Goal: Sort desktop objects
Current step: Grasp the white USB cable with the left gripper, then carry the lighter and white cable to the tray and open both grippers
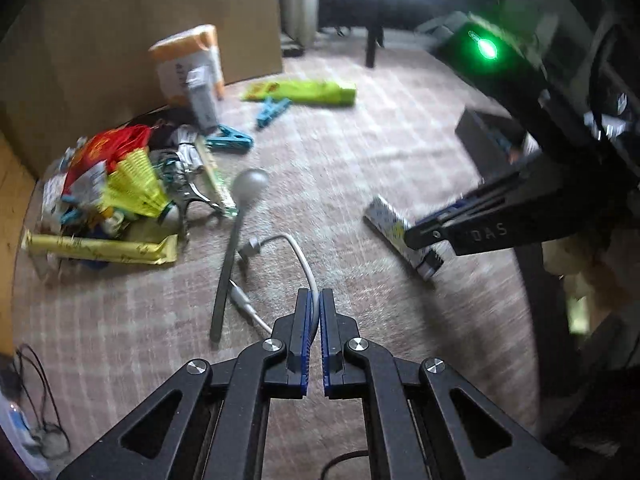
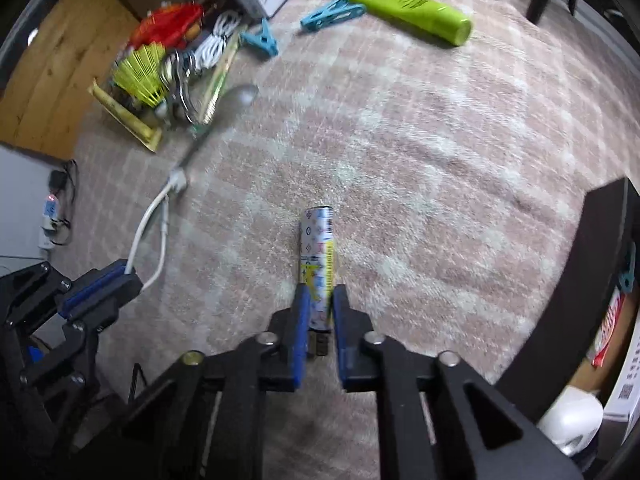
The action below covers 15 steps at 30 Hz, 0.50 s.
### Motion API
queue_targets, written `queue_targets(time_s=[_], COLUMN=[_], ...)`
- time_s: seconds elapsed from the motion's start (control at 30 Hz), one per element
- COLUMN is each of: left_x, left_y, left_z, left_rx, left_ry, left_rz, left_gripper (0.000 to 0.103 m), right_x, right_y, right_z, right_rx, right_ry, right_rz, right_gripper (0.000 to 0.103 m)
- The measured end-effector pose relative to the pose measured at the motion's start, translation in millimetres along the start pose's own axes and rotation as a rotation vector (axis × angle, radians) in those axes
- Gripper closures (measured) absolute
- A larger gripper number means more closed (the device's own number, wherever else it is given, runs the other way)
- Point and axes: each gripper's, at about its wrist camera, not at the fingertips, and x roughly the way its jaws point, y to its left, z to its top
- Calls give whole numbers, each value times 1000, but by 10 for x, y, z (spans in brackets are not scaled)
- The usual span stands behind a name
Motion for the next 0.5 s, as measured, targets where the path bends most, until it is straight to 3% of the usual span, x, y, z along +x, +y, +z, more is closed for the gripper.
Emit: queue_targets(time_s=[0.4, 0.5], left_x=[-297, -444], left_y=[116, -16], left_z=[-24, -14], left_rx=[-142, -144], left_ry=[-58, -79], left_rz=[-58, -83], left_gripper=[100, 100], right_x=[-312, -524], right_y=[-207, -302], right_z=[-248, -375], right_rx=[41, 57], right_ry=[-45, -76], right_rz=[30, 51], right_gripper=[94, 103])
